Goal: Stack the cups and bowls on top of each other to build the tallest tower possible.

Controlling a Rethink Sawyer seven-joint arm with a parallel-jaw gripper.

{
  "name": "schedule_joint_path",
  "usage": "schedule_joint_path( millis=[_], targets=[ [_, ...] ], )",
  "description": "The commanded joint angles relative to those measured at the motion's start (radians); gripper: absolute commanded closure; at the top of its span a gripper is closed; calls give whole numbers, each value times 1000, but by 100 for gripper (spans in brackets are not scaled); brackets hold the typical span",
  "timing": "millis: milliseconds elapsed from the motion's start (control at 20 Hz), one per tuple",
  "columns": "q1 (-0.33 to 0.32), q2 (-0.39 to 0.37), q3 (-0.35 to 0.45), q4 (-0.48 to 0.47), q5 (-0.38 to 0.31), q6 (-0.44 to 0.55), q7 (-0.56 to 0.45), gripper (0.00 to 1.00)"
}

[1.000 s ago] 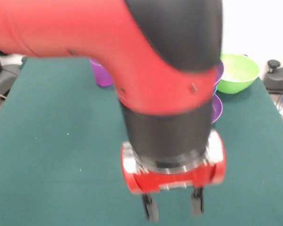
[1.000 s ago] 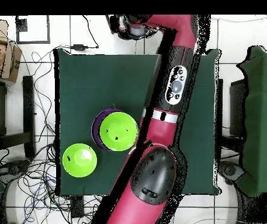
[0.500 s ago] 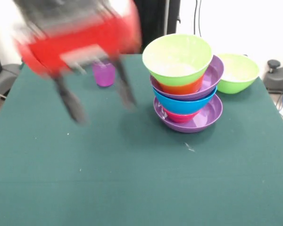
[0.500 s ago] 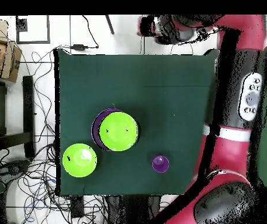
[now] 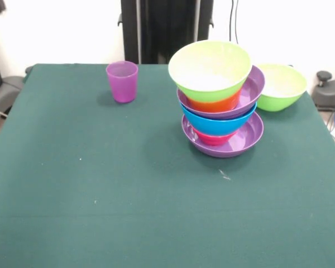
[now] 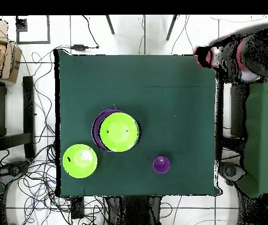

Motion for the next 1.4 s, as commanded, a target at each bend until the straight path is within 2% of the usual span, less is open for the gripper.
schedule_joint_path(
  millis=[50,350,500,650,750,1100,1400],
  targets=[
    [-14,-175,-135,469,49,-209,341,0],
    [-33,-248,-154,614,78,-375,435,0],
    [-19,-272,-178,637,96,-415,453,0],
    [25,-284,-216,623,115,-392,466,0],
    [56,-275,-248,620,102,-437,499,0],
    [175,-163,-408,596,3,-610,597,0],
    [215,-169,-487,637,39,-703,611,0]
  ],
)
